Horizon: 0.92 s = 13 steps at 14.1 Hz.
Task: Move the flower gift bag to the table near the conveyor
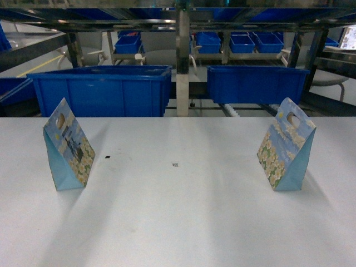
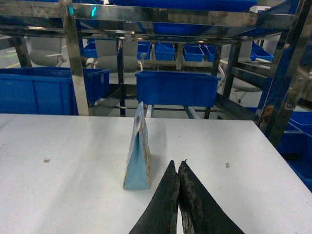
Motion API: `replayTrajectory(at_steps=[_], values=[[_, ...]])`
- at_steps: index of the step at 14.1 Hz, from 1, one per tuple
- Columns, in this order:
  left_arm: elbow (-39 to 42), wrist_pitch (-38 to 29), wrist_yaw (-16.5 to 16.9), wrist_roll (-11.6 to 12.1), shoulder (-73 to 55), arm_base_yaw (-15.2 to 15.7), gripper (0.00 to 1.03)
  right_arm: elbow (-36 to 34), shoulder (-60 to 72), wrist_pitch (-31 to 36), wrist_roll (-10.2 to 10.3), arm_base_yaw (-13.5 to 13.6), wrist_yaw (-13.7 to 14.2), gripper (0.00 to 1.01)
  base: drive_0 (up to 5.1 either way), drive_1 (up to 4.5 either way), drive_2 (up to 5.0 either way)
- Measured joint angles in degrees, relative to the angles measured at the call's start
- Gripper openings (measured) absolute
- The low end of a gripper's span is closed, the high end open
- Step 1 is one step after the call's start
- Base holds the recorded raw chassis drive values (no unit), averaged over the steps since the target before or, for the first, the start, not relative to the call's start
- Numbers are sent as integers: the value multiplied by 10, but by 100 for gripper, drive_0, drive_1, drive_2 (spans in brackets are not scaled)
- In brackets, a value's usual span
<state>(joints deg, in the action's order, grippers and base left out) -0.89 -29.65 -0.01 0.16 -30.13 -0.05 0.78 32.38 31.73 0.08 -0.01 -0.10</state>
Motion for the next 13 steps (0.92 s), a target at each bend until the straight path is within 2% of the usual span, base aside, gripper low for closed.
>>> replayTrajectory(at_steps=[6, 12, 13], values=[[0, 127, 0, 0, 133, 0, 2, 0, -142, -135, 0, 0, 0, 2, 0, 0, 0], [0, 197, 0, 0, 203, 0, 2, 0, -218, -211, 0, 0, 0, 2, 0, 0, 0], [0, 279, 0, 0, 255, 0, 2, 0, -230, -226, 0, 0, 0, 2, 0, 0, 0]])
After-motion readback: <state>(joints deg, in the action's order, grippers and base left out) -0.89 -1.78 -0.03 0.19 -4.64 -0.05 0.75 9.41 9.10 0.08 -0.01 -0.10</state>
